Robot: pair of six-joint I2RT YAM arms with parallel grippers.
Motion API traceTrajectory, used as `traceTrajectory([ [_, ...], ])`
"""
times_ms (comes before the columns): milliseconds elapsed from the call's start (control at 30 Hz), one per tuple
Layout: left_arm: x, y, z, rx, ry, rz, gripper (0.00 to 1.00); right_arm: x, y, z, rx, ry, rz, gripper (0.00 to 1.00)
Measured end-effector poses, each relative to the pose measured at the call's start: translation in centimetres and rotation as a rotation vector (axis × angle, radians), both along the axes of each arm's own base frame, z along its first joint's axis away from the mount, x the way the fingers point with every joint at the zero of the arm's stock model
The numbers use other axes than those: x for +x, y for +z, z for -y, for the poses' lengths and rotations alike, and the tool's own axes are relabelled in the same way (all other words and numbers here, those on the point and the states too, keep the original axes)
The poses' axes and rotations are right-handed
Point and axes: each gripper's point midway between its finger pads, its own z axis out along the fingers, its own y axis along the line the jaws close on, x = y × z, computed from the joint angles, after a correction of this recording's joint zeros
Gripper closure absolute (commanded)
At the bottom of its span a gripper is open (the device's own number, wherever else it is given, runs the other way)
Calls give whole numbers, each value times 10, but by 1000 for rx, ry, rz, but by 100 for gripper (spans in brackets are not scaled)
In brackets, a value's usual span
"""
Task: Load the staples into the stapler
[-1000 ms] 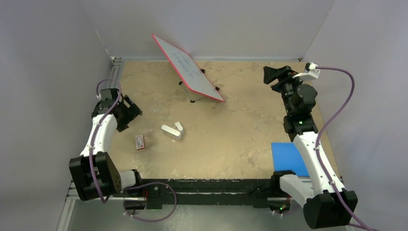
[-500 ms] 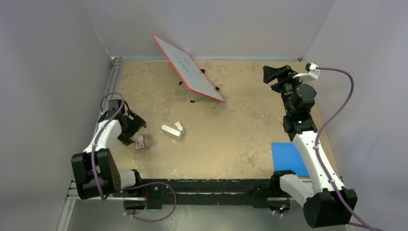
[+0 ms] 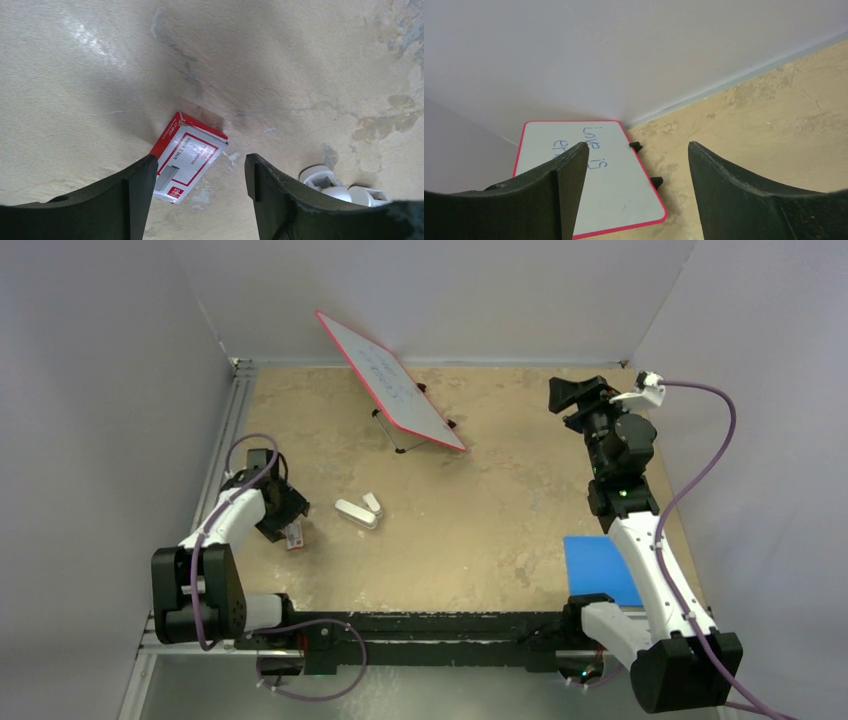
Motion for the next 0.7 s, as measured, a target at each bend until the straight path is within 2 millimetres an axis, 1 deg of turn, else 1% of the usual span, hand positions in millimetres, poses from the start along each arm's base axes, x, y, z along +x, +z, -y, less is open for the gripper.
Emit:
traceTrajectory([
  [67,0,-1,4,20,-23,-6,35,0,0,0,1,0,0,25],
  [200,0,-3,9,53,-62,-21,25,0,0,0,1,0,0,25],
  [300,2,-1,11,55,-67,-23,21,0,0,0,1,0,0,25],
  [500,-2,3,11,53,-65,-45,21,0,0,0,1,1,-1,25],
  [700,-5,12,7,75,-30,-23,29,-1,0,0,1,2,0,25],
])
